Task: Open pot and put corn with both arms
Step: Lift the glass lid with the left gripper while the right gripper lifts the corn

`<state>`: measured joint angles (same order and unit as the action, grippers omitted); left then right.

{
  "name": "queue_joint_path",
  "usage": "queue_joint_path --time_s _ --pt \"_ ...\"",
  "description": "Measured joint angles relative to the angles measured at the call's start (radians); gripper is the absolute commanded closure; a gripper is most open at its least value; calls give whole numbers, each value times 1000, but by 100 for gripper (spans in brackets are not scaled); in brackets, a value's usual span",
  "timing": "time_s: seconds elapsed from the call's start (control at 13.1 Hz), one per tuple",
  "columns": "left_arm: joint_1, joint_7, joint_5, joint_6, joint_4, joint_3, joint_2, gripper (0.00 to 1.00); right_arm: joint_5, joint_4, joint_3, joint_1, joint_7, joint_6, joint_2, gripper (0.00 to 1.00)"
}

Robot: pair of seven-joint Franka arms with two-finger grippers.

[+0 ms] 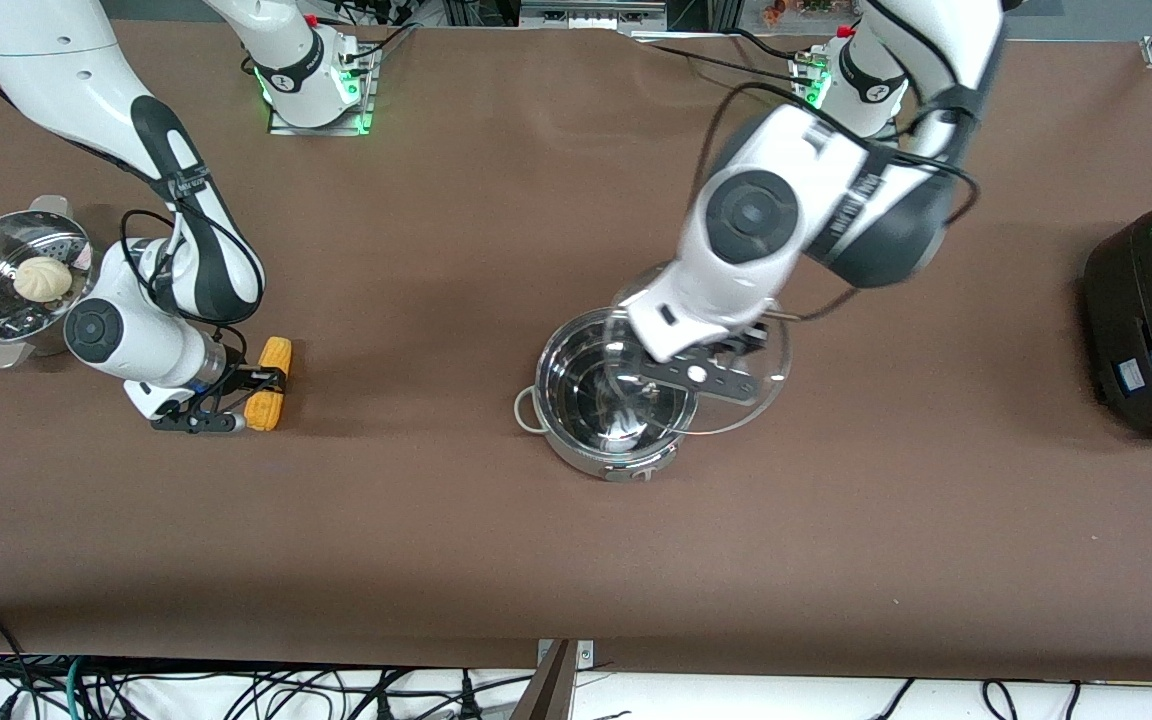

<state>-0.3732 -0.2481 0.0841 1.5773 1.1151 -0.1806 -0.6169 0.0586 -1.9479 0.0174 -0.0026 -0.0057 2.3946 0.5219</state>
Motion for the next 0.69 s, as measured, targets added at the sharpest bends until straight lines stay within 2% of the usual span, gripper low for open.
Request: queue_joint_path --time_s 0.15,0.38,0.53,0.69 --pt "112 180 0 -20 57 0 10 78 0 19 3 1 0 -51 -36 100" --pt "265 421 -1 -11 167 0 24 78 8 144 36 2 18 -303 -120 100" --pt "336 528 -1 29 254 -2 30 77 15 292 96 5 119 -503 -157 100" --pt "374 568 -1 135 387 -4 48 76 18 431 174 24 267 -602 -164 100"
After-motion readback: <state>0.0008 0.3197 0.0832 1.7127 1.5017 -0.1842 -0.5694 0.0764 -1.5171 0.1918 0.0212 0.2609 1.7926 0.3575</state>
